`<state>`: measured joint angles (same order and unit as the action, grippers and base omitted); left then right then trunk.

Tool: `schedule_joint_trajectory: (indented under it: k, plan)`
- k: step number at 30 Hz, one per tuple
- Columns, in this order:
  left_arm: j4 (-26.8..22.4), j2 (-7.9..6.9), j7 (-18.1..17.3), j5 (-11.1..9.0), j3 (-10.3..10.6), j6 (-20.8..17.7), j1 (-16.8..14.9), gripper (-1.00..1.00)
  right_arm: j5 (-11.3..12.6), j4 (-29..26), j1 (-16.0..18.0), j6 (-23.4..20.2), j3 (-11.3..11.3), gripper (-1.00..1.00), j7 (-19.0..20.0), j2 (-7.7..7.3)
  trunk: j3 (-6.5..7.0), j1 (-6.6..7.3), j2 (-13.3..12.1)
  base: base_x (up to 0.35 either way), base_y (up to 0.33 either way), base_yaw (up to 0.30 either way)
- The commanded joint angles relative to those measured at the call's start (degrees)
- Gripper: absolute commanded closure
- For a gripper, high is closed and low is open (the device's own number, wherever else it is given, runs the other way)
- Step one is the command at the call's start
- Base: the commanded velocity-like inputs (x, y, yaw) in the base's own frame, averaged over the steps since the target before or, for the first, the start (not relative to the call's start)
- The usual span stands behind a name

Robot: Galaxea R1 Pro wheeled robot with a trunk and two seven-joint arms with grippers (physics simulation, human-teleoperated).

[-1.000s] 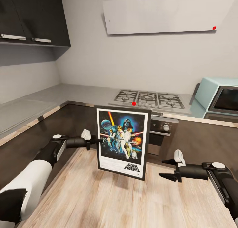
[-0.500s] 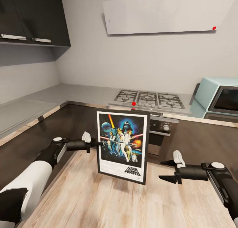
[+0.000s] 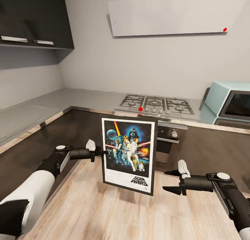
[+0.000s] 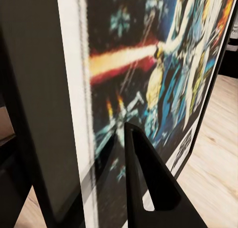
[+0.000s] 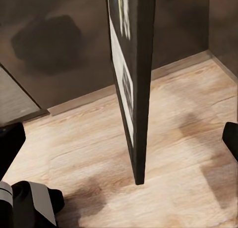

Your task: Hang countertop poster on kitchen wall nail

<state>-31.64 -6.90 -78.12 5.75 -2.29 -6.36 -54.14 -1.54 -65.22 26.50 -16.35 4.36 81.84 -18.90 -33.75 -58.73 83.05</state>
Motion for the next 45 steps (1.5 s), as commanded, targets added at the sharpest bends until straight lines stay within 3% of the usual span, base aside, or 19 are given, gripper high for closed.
schedule_joint_trajectory:
  k: [1,10,22,35,45]
  plan:
    - [-0.1,0.04,-0.4,0.4,-0.3,-0.6,0.0,1.0,-0.2,1.1,0.0,1.5,0.1,-1.0,0.2,0.96,-0.06,0.0,0.0,0.0,0.0,0.0]
    - [-0.2,0.05,-0.4,0.4,-0.3,-0.6,0.0,1.0,-0.2,2.6,0.0,2.9,-0.6,-1.0,0.2,1.85,-0.06,0.0,0.0,0.0,0.0,0.0]
    - [-0.2,0.05,-0.4,0.4,-0.3,-0.6,0.0,1.0,-0.2,3.0,0.0,3.1,-0.7,-1.0,0.1,1.93,-0.06,0.0,0.0,0.0,0.0,0.0]
    - [-0.2,0.07,-0.5,0.4,-0.3,-0.6,0.0,1.0,-0.3,7.3,0.2,6.3,-0.7,-1.0,-1.2,1.94,-0.06,0.0,0.0,0.0,0.0,0.0]
    - [-0.2,0.21,-3.2,0.4,-0.2,-0.6,0.0,1.0,-0.2,8.1,0.2,6.4,-0.7,-1.0,-3.0,2.0,-0.06,0.0,0.0,0.0,0.0,0.0]
